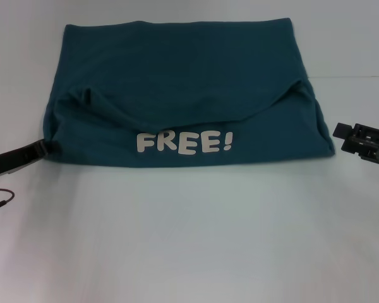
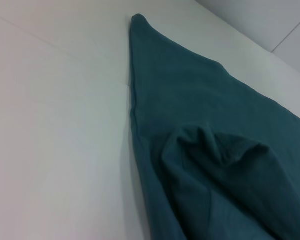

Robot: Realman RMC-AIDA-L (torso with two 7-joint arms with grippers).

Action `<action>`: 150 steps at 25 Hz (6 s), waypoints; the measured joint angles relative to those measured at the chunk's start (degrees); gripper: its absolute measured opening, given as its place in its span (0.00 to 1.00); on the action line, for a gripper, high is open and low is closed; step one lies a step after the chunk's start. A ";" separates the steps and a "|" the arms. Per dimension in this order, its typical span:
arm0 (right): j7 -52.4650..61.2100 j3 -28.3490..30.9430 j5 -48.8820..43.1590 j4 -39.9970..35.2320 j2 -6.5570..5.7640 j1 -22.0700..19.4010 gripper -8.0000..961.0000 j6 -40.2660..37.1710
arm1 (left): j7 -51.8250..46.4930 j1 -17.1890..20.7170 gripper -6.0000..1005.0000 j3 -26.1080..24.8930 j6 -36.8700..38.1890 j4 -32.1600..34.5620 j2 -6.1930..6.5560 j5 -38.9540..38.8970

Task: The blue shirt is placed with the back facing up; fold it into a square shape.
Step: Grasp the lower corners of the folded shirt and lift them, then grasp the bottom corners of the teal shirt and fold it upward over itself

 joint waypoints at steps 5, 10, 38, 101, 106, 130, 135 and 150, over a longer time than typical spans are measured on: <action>0.00 -0.22 -0.09 -0.01 -0.13 0.00 0.75 -0.01 | 0.02 -0.04 0.24 0.04 0.08 0.01 0.00 0.00; 0.53 -0.30 -4.06 -0.55 -0.96 0.82 0.75 0.42 | -0.27 0.02 0.10 -0.47 2.20 0.71 0.05 -0.13; 19.25 -5.00 -38.86 1.10 -1.89 21.49 0.75 19.34 | -5.37 -1.28 0.02 -0.47 5.73 3.56 0.70 -0.52; 18.77 -6.43 -37.14 -9.76 -2.50 9.45 0.04 -12.14 | -9.19 8.13 0.03 -2.76 44.96 19.51 1.93 19.40; 18.05 -6.43 -37.22 -9.77 -2.81 7.00 0.04 -16.14 | -9.10 8.32 0.03 -3.58 48.97 20.73 2.01 23.78; 16.54 8.59 -35.80 -9.17 -3.32 8.87 0.04 -10.93 | -10.08 -0.48 0.03 -11.44 53.78 21.96 3.97 28.34; 17.27 8.60 -32.39 -9.03 -2.92 12.68 0.04 -2.91 | -16.94 -5.62 0.04 -11.00 46.00 20.46 4.77 28.53; 18.06 -1.28 -32.80 -3.18 1.31 20.28 0.04 30.19 | -28.41 -12.95 0.04 -3.23 18.60 9.69 5.41 29.05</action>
